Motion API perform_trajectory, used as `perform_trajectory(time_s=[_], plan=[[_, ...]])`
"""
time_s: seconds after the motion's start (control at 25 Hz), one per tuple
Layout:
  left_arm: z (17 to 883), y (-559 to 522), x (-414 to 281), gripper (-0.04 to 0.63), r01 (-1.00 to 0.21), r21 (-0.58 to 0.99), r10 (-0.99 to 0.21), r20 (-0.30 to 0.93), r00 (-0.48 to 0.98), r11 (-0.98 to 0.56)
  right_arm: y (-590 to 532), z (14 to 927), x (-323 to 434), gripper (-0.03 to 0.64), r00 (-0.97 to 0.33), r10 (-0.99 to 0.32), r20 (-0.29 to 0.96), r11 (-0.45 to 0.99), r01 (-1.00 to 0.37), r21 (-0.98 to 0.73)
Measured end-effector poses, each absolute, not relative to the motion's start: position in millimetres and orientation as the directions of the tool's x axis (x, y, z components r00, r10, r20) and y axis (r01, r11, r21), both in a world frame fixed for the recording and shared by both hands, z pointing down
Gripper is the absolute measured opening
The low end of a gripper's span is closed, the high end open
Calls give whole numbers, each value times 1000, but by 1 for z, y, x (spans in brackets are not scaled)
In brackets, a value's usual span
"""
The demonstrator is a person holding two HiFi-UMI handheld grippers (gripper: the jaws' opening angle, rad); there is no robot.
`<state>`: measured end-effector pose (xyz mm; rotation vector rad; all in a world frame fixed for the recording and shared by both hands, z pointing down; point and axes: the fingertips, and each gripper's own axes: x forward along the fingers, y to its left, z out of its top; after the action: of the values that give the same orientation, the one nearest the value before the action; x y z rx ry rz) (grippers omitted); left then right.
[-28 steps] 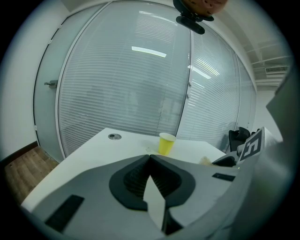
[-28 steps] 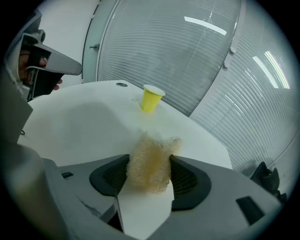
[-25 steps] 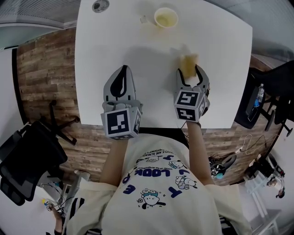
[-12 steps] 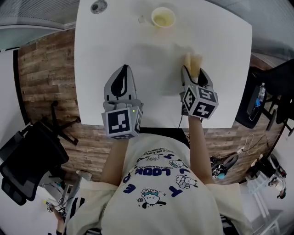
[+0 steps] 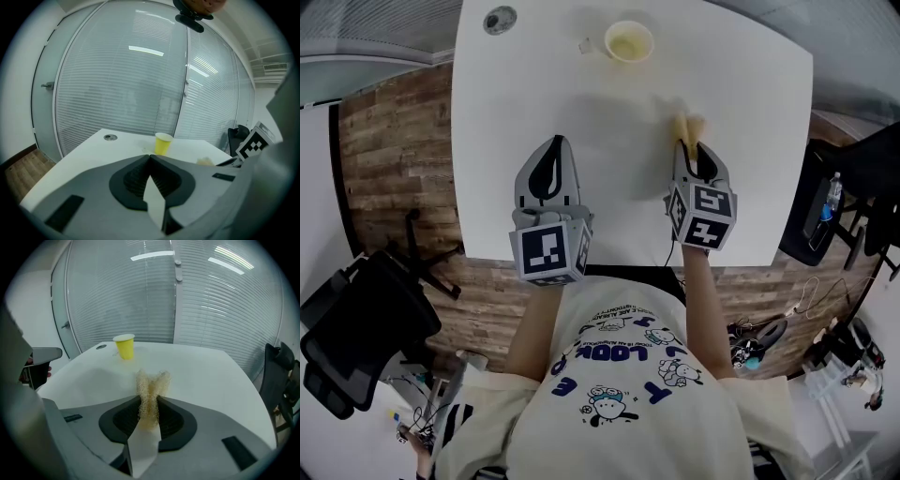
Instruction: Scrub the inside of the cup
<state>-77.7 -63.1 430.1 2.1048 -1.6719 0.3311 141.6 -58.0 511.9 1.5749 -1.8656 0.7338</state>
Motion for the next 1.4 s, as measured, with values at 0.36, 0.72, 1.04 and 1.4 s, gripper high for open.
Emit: perform_trajectory(time_s=[0.36,0.72,1.04,1.4], plan=[[428,-67,-76,8,-966,178,-865,435,249,-188,-63,501,138,86,-166,-686,708,157,-984,-79],[418,-89,-70,44,-947,182,-860,400,316,-263,-85,475,134,86,-203,-719,665,191,-977,-92],[415,-123,-50,122,-905,121,-815,398,421,-408,-121,452,133,86,-223,-757,614,221,-972,-81],[429,-145,-45,208,-869,151,-766,416,489,-472,-148,445,135,86,-230,-769,596,234,-970,-72]])
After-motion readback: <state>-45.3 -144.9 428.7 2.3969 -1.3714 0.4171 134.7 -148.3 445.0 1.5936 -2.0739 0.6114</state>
